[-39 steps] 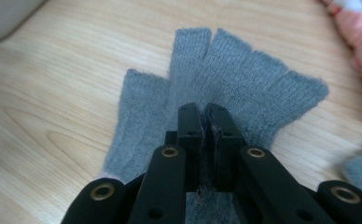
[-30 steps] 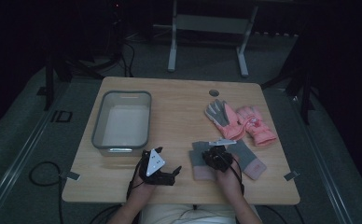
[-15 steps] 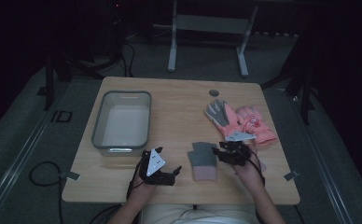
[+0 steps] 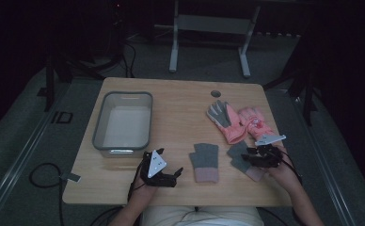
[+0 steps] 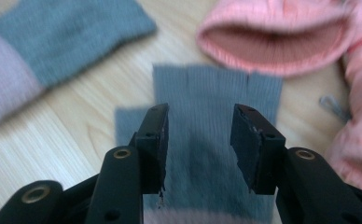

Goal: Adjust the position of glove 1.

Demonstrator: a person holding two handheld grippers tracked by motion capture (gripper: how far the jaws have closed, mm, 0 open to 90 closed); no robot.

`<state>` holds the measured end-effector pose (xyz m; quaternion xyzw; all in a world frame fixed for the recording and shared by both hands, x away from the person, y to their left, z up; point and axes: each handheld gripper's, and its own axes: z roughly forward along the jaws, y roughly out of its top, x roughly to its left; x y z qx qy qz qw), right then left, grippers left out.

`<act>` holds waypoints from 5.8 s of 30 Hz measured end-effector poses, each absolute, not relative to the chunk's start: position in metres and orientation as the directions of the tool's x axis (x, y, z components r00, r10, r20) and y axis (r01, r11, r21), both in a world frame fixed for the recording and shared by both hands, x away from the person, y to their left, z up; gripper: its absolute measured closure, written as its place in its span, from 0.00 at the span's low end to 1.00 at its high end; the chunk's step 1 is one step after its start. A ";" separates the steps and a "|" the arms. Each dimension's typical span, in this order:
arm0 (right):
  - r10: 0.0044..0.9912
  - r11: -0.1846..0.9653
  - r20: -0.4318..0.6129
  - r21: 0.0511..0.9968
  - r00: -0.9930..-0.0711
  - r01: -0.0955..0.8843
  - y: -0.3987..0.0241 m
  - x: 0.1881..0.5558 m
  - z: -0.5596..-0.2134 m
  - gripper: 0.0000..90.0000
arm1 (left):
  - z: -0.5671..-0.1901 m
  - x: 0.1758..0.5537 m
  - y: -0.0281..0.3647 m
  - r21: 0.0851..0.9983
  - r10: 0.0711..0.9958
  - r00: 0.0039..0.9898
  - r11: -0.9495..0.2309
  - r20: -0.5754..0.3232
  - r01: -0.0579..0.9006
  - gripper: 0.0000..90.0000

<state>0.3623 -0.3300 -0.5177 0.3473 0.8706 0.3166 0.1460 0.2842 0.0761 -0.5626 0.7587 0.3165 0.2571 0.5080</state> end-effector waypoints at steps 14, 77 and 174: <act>0.712 0.534 -0.016 0.662 -0.702 0.526 -0.336 0.361 -0.543 0.85 | -0.563 0.284 0.076 0.934 0.745 0.663 -0.280 0.067 0.220 0.02; 0.745 0.516 -0.056 0.680 -0.665 0.521 -0.335 0.326 -0.518 0.71 | -0.563 0.283 0.075 0.933 0.743 0.664 -0.292 0.082 0.212 0.02; 0.755 0.343 0.107 0.777 -0.647 0.528 -0.237 0.372 -0.479 0.69 | -0.531 0.273 0.016 0.865 0.438 0.897 -0.471 0.061 0.172 0.09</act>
